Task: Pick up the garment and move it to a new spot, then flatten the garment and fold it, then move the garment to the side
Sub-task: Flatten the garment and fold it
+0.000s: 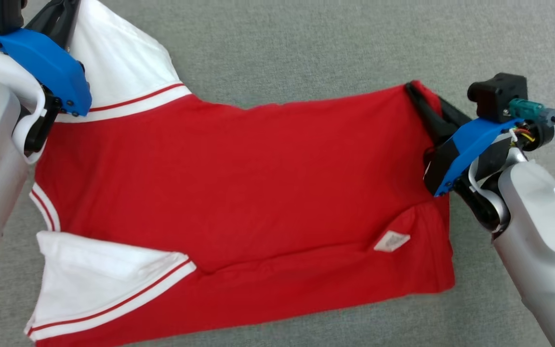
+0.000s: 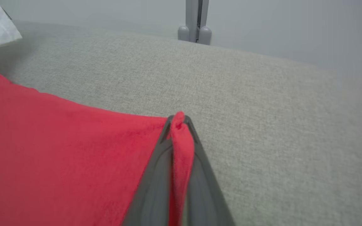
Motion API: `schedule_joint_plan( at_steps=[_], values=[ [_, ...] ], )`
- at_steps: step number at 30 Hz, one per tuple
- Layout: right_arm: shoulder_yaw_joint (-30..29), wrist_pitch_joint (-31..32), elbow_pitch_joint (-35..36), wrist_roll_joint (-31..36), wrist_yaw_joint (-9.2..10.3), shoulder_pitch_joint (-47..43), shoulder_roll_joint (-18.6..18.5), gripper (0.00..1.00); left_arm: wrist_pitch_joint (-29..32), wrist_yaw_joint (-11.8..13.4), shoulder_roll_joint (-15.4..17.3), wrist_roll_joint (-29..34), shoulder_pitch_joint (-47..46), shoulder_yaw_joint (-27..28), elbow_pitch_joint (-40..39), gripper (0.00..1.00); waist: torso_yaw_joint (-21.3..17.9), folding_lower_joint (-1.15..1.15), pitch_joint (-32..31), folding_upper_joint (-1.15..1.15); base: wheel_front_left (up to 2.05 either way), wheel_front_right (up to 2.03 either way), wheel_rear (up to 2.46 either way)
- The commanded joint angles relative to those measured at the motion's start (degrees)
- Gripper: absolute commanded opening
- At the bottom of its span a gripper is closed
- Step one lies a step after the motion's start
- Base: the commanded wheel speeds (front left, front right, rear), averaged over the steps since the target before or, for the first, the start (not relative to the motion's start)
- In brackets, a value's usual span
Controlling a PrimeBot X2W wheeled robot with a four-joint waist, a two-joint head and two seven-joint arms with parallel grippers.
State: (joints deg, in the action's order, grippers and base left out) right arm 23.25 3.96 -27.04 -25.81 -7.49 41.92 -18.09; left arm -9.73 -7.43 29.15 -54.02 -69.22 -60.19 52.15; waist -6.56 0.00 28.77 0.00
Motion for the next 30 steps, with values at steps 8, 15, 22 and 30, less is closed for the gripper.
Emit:
schedule_joint_plan(
  at_steps=[8,15,22,30],
  values=[
    [0.55,-5.55,-4.40,1.81,-0.01,-0.86,0.65,0.00,-4.75,-0.05,-0.52,-1.84,3.14,-0.32,-3.94,0.00,2.15,0.00,-4.06,0.00,0.00,0.00,0.00],
    [0.71,-9.54,-4.23,1.93,-0.01,-4.68,-0.77,0.00,-5.46,1.24,1.63,-0.10,11.14,4.98,-13.59,0.00,3.35,0.00,-6.13,0.00,0.00,0.00,0.00],
    [-0.80,-12.76,-3.34,2.95,-0.01,-9.44,-1.18,0.00,-5.50,5.63,4.30,4.26,24.77,13.54,-27.87,0.00,4.73,0.00,-8.04,0.00,0.00,0.00,0.00],
    [-3.23,-15.21,-3.81,4.57,-0.01,-13.55,-1.02,0.00,-5.51,10.77,6.45,6.99,39.49,20.89,-39.33,0.00,6.01,0.00,-9.79,0.00,0.00,0.00,0.00]
  ],
)
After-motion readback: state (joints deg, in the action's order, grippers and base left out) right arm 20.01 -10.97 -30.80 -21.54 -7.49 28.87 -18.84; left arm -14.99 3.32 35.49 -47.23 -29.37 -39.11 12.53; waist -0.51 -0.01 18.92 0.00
